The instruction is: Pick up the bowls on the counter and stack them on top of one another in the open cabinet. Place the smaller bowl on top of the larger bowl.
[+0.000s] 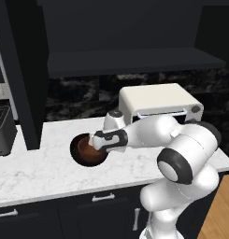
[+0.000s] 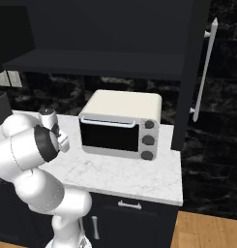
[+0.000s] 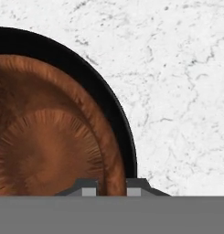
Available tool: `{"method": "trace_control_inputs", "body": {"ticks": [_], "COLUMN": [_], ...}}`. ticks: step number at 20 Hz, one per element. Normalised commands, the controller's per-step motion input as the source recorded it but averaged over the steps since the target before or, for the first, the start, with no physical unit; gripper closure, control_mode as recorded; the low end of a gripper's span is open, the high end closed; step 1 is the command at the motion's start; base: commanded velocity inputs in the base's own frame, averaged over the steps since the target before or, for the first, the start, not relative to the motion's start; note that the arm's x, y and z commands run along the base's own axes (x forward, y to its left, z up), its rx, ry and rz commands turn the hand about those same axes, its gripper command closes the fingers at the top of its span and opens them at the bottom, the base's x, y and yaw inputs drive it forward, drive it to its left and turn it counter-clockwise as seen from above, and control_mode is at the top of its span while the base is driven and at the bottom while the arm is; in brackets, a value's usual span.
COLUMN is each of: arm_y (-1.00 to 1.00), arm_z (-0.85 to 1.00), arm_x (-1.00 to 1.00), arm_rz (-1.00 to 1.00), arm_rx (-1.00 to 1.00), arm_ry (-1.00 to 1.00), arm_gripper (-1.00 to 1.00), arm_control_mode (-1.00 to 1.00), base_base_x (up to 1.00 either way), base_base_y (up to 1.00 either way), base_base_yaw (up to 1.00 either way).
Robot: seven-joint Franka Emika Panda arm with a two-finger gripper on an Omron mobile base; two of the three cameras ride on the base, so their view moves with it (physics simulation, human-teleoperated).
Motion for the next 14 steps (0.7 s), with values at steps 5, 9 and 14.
{"method": "trace_control_inputs", "body": {"ticks": [5, 9, 14], "arm_y": [0.08, 0.24, 0.10], "arm_z": [-0.07, 0.00, 0.04], "arm_x": [0.01, 0.00, 0.00], "arm_rz": [-0.01, -0.03, 0.00], "arm_rx": [-0.03, -0.03, 0.00], "arm_ry": [0.00, -0.04, -0.06], "arm_gripper": [-1.00, -1.00, -1.00], "arm_control_mode": [-1.00, -1.00, -1.00], "base_base_x": [0.00, 0.00, 0.00], "base_base_y": [0.00, 0.00, 0.00], "base_base_yaw": [0.00, 0.00, 0.00]}}
